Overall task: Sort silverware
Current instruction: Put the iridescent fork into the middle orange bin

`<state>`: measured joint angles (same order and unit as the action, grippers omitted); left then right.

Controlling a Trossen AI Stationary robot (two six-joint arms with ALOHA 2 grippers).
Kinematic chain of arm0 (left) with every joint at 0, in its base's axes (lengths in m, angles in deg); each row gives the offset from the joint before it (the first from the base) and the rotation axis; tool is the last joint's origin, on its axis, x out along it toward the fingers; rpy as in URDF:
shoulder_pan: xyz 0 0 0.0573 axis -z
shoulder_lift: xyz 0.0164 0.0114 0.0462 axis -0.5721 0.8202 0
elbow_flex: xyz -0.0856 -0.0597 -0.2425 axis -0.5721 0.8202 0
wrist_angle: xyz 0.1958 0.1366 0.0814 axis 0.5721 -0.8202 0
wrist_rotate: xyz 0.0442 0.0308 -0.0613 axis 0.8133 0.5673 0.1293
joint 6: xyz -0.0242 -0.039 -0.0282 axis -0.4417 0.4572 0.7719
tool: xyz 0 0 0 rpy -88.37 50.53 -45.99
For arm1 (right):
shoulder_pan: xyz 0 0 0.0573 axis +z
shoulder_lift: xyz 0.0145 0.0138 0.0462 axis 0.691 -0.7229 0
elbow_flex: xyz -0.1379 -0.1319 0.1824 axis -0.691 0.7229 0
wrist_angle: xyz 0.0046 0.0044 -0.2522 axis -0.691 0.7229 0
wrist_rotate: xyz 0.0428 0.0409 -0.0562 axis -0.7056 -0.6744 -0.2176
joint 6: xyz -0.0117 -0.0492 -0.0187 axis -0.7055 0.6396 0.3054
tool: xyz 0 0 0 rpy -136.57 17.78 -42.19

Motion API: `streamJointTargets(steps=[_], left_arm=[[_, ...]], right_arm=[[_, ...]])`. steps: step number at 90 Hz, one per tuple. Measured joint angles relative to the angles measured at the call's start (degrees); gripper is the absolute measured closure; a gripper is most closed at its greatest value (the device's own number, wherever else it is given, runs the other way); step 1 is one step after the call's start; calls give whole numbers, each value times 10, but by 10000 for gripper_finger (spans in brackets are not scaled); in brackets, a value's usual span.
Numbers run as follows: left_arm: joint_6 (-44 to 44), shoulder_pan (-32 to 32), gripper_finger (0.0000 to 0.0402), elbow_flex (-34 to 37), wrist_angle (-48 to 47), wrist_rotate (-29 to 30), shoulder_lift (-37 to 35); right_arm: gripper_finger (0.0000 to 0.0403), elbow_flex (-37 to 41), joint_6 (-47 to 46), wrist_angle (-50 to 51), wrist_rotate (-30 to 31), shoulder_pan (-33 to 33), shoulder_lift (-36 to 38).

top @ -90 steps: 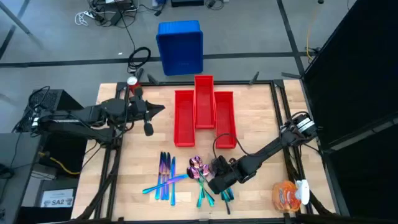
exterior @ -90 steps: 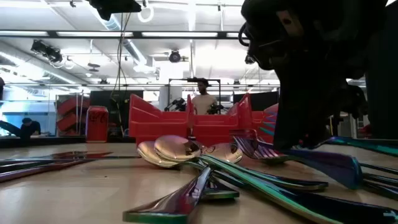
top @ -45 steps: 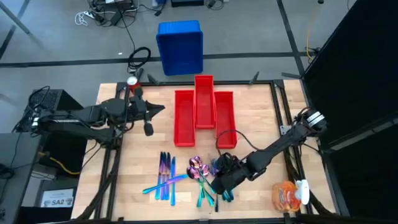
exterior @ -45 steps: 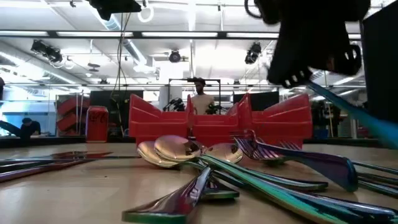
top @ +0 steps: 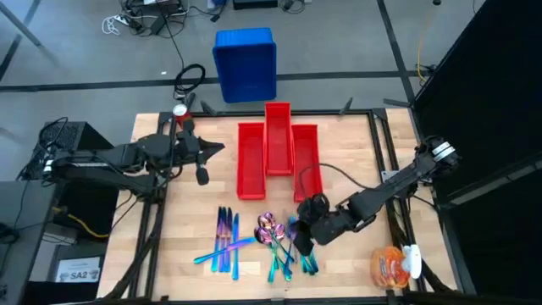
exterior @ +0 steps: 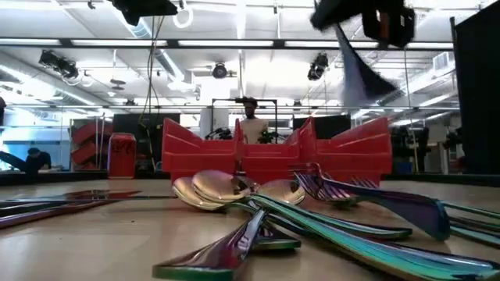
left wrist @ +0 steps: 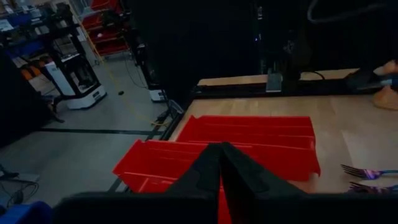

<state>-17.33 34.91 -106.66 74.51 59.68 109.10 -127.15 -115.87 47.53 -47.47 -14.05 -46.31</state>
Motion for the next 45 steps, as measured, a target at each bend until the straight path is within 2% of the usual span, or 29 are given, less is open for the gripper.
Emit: streamJointTargets(steps=[20, 38, 45], left_arm=[[0, 0, 401, 0, 0, 0, 0], [0, 0, 402, 0, 0, 0, 0], [0, 0, 401, 0, 0, 0, 0]], right_arm=[[403, -36, 133, 3, 1, -69, 47], [403, -113, 257, 46, 0, -178, 50], [403, -143, 287, 68, -20, -228, 50]])
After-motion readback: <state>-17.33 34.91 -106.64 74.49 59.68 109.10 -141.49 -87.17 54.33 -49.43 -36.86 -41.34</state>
